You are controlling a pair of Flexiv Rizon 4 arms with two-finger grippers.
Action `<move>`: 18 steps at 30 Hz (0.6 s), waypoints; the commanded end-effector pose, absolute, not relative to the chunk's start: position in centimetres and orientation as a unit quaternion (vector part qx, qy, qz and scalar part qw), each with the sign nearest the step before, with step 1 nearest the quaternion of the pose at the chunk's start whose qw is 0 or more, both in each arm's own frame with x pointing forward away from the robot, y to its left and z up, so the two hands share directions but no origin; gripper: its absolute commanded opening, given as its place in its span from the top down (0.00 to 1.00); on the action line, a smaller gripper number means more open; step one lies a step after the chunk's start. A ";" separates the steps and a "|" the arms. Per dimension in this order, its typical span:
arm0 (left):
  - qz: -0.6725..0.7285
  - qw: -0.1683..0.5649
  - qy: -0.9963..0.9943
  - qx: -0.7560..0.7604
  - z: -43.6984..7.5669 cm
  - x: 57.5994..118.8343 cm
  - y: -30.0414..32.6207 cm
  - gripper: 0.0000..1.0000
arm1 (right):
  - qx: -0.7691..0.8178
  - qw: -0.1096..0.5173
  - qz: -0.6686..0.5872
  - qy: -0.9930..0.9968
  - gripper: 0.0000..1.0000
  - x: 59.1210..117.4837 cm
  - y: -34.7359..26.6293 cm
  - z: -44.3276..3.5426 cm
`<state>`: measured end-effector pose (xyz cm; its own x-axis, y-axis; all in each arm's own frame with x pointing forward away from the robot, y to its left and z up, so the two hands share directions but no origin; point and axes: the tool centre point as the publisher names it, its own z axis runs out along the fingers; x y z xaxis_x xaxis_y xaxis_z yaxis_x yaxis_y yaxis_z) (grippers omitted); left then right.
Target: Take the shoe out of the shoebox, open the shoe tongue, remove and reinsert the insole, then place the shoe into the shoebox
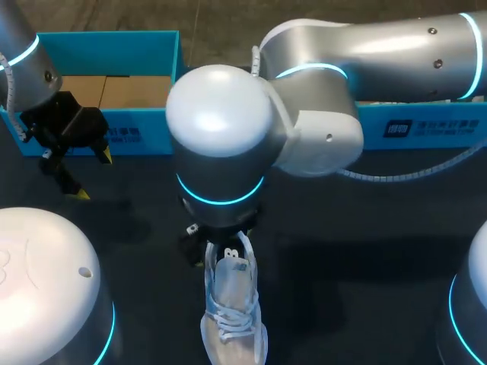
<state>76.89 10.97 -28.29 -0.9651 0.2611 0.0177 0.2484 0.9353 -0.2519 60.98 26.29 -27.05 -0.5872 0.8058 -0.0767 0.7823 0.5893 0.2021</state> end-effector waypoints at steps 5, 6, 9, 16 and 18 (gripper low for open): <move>0.124 0.025 -0.983 -0.130 -28.3 76.8 11.0 0.00 | 0.268 0.013 0.101 0.958 0.00 61.3 25.1 -26.7; 0.124 0.025 -0.983 -0.130 -28.3 76.8 11.0 0.00 | 0.268 0.013 0.101 0.958 0.00 61.3 25.1 -26.7; 0.124 0.025 -0.983 -0.130 -28.3 76.8 11.0 0.00 | 0.268 0.013 0.101 0.958 0.00 61.3 25.1 -26.7; 0.124 0.025 -0.983 -0.130 -28.3 76.8 11.0 0.00 | 0.143 0.067 0.018 0.987 0.00 64.2 26.3 -27.0; 0.124 0.025 -0.983 -0.130 -28.3 76.8 11.0 0.00 | 0.122 0.074 0.024 0.989 0.00 65.0 26.4 -27.4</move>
<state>76.89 10.97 -28.28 -0.9652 0.2610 0.0176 0.2484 0.9353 -0.2519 64.33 25.09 -27.06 -0.9306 0.3541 -0.0922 0.3410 0.9307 0.1323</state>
